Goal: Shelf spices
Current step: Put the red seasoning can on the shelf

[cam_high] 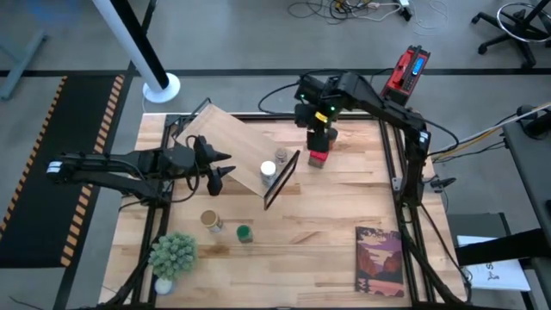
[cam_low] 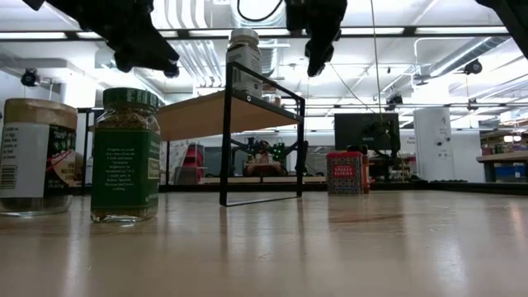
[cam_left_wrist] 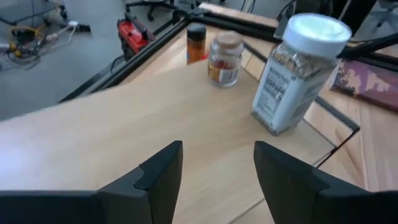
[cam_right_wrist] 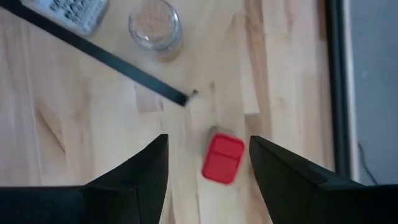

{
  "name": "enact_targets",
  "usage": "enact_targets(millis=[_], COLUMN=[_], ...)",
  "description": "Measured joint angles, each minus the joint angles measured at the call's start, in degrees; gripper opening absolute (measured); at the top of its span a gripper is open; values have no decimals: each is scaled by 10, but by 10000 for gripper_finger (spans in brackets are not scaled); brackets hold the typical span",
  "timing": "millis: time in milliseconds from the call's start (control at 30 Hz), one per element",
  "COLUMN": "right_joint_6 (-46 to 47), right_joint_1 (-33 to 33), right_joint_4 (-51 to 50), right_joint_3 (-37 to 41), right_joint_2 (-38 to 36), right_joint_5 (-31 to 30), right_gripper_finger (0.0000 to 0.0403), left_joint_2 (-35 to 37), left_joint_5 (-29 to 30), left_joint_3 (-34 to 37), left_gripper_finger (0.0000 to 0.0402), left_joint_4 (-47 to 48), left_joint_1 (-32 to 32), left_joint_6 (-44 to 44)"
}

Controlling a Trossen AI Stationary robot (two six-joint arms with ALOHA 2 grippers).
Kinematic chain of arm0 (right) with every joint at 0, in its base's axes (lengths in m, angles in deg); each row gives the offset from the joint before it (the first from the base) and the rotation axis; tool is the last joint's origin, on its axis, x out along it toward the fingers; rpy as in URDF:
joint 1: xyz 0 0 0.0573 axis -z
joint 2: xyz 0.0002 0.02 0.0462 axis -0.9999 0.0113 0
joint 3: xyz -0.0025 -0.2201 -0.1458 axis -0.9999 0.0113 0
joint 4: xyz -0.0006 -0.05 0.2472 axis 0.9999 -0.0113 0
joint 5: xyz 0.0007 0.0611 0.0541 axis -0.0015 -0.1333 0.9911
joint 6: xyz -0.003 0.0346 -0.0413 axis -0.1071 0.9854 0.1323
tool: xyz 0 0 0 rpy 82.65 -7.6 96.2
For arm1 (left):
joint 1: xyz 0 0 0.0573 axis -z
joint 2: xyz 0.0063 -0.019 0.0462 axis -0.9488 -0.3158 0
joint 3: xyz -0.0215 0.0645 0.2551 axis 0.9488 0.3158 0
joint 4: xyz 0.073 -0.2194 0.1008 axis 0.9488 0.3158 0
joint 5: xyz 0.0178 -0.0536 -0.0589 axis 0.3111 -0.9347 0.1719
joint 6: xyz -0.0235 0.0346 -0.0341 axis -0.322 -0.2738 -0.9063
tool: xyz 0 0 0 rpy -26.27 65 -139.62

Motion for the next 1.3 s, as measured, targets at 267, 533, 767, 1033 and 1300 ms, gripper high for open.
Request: enact_targets(millis=[267, 533, 767, 1033, 1300], right_joint_6=[15, 59, 89, 91, 61], right_joint_1=[11, 23, 23, 23, 26], right_joint_4=[95, 233, 331, 460, 571], right_joint_3=[117, 311, 471, 603, 684], right_joint_2=[-60, -213, -300, -299, -285], right_joint_5=[6, 4, -54, -104, -139], right_gripper_finger=[199, 199, 199, 199, 199], left_joint_2=[0, 0, 0, 0, 0], left_joint_5=[-1, -30, -30, -13, 49], left_joint_3=[0, 0, 0, 0, 0], left_gripper_finger=[196, 190, 181, 187, 213], left_joint_4=[37, 39, 29, 3, -7], left_joint_1=[0, 1, 1, 1, 1], left_joint_6=[-35, -55, -58, -30, -4])
